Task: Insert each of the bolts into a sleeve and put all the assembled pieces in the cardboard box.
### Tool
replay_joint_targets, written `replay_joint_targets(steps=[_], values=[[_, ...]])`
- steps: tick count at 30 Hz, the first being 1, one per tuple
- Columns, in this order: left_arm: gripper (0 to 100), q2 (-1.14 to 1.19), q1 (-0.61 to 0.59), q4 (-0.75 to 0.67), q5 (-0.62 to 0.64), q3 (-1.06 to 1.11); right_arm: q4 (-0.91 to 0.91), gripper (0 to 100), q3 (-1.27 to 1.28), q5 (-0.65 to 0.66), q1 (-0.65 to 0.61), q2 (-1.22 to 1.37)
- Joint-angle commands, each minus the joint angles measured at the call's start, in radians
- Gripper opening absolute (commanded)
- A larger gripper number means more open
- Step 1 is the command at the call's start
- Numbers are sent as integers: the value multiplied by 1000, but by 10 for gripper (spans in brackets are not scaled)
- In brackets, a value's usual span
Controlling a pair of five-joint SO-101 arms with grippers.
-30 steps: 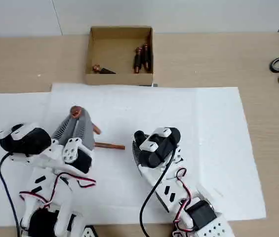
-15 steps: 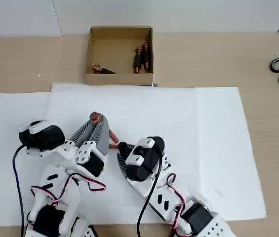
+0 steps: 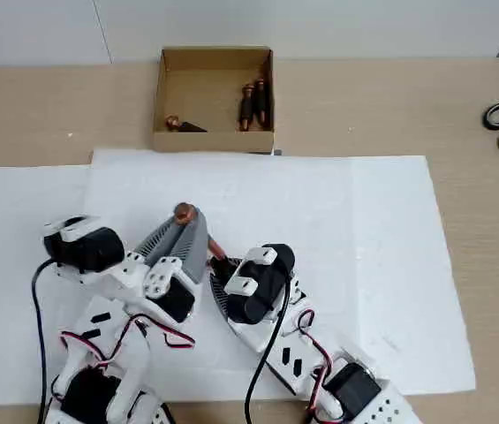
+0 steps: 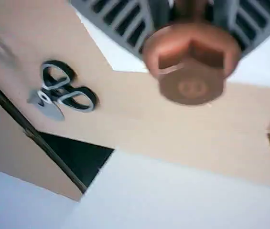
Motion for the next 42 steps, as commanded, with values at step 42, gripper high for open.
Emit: replay_joint_targets(steps=[42], values=[[6, -6, 20, 25, -157, 2, -27, 3, 11, 11, -5, -16]])
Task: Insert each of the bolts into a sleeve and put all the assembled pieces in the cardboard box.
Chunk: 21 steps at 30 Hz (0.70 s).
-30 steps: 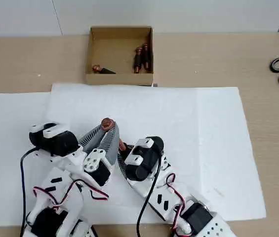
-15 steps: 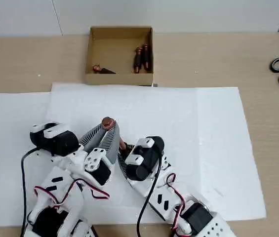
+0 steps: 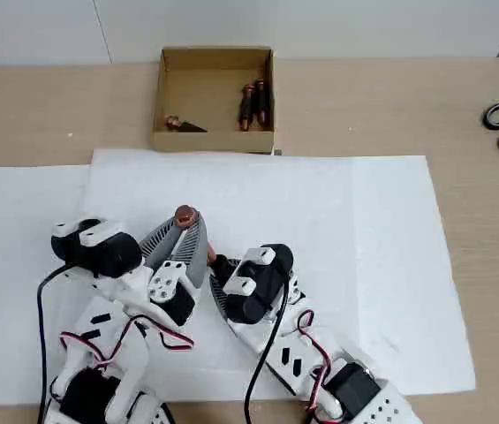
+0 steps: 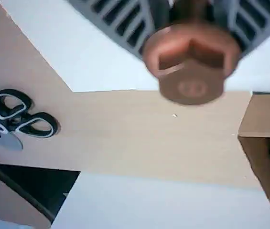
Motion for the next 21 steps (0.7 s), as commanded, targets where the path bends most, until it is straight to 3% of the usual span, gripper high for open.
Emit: replay_joint_targets(steps=[1, 9, 21], values=[[6, -6, 38, -20, -2, 5, -27, 3, 11, 9, -2, -18], [6, -8, 100, -15, 0, 25, -27, 3, 12, 9, 1, -18], [6, -8, 180, 238, -6, 27, -28, 3, -29, 9, 1, -18]])
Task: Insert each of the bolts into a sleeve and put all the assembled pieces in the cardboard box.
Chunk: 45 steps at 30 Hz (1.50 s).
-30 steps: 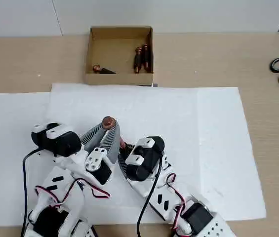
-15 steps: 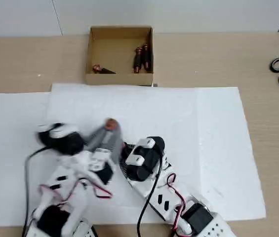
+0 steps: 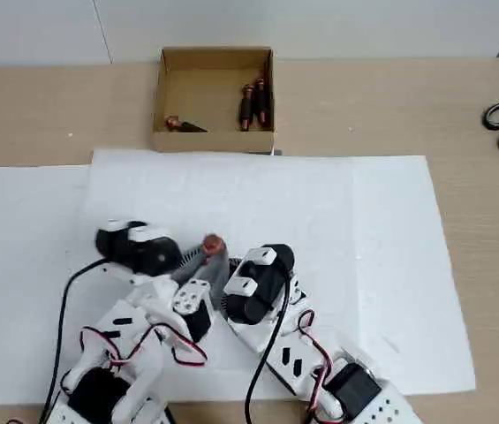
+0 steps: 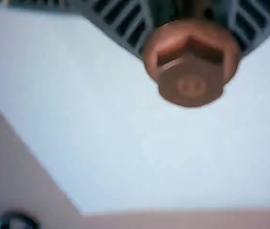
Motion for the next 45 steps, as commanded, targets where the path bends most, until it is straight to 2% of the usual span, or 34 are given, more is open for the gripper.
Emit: replay_joint_targets(steps=[1, 6, 16, 24, 30, 37, 45], values=[[6, -8, 40, 66, -12, -10, -28, 3, -35, 9, 1, -16], [6, -6, 43, 152, -83, -8, -28, 3, -61, 75, 2, -16], [13, -8, 37, 147, -86, -8, -28, 3, -57, 84, 2, -16], [197, -8, 37, 135, -86, 38, -27, 3, -54, 86, 2, -16], [202, -8, 23, 114, -130, 36, -27, 3, -34, 86, 2, -16], [202, -6, -124, 100, -288, 35, -28, 3, -23, 86, 2, -16], [202, -6, -138, 101, -295, -41, -28, 3, -5, 87, 1, -16]])
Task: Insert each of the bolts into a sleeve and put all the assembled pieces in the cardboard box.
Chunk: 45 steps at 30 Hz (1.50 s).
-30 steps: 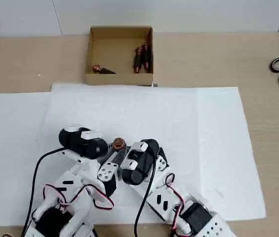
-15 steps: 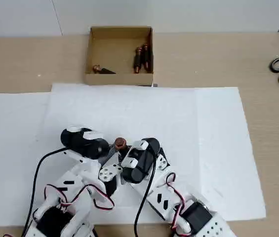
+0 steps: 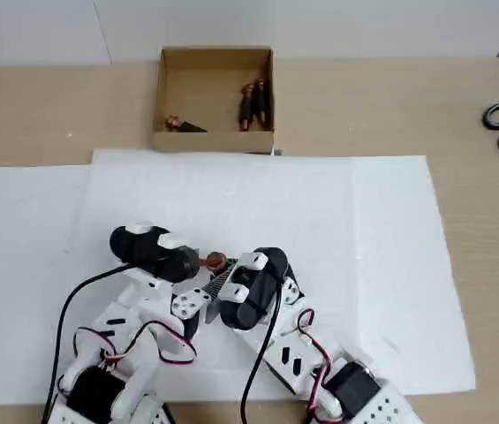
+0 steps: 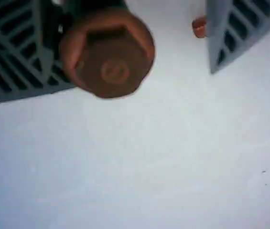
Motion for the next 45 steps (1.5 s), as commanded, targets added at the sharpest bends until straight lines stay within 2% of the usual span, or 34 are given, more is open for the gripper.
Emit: replay_joint_targets(steps=[1, 10, 13, 15, 20, 24, 29, 32, 39, 45], values=[[202, -6, -15, -6, -5, -61, -30, 3, 8, 11, 2, -19], [197, -5, -20, -6, 20, -200, -30, 3, 18, 11, 2, -19], [107, -5, -25, -5, 46, -226, -30, 3, 18, 11, 2, -19], [0, -5, -57, -9, 60, -231, -28, 3, 18, 11, 2, -19], [7, -9, -229, -5, 87, -191, -28, 4, 20, 6, 7, -19], [7, -9, -397, -5, 81, -159, -53, 4, 20, 5, 101, -19], [6, -9, -526, -5, 11, -21, -170, 3, -21, 5, 259, -15], [6, -9, -577, -12, -18, -4, -154, 2, -100, -89, 308, -12], [6, -9, -588, -26, -26, 4, -28, 2, -272, -230, 427, 125], [6, -9, -589, -28, -25, 54, -47, 2, -377, -244, 427, 438]])
